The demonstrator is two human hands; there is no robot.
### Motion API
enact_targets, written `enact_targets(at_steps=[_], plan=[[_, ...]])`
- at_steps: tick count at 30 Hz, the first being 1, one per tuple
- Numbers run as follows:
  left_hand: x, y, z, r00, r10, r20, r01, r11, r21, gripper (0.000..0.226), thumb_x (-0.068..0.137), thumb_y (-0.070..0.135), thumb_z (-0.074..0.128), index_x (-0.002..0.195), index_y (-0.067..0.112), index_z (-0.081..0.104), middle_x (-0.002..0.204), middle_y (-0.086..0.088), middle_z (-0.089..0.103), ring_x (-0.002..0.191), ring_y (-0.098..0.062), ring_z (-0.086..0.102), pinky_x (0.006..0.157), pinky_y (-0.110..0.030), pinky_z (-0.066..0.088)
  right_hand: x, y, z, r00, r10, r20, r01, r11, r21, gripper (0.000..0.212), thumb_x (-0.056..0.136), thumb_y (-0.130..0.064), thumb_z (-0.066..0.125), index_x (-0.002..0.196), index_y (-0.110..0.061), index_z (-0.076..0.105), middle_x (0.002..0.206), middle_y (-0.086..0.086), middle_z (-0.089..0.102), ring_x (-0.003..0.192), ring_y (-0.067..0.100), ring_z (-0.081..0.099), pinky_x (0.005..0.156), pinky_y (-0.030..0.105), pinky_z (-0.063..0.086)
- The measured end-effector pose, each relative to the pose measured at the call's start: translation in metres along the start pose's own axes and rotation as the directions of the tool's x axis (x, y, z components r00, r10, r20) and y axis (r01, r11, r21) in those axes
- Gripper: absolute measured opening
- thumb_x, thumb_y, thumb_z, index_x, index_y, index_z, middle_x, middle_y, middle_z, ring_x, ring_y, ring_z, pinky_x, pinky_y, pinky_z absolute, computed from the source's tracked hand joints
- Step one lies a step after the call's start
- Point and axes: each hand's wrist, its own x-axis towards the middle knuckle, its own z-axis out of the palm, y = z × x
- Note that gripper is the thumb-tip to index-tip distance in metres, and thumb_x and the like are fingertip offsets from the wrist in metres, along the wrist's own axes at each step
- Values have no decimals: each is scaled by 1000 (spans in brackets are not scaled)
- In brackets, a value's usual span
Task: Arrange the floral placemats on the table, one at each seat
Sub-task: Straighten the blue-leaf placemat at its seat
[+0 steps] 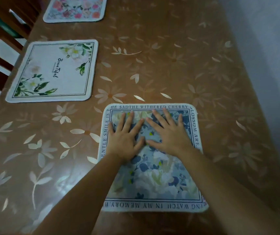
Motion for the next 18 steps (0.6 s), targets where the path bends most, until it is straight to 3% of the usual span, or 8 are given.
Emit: enact_targets(at_steps=[5,10,18], plan=[[36,-8,-4,998,-45,-46,43,998,-43,60,84,58,14,141,40,8,155,5,2,141,-15,-5,109,-56,-2,22,6,1,991,106,-77,-102,993,60,64,87,-62,22,142,-36,2,155,-10,-2,141,18,-10,108,58,-8],[26,-6,-5,990,-125,-61,120,990,-72,60,87,52,18,143,34,7,155,4,0,141,-15,-7,111,-54,-2,15,5,2,947,305,-103,-294,950,106,61,89,-56,20,143,-32,1,156,-6,-2,142,20,-8,109,60,-2],[-54,4,-4,989,-146,-11,145,986,-80,64,84,53,10,141,31,-7,151,7,-12,138,-12,-19,113,-46,-5,-56,-5,6,958,281,-56,-277,958,69,63,90,-57,19,142,-31,-4,155,-3,-7,141,21,-10,111,56,5]])
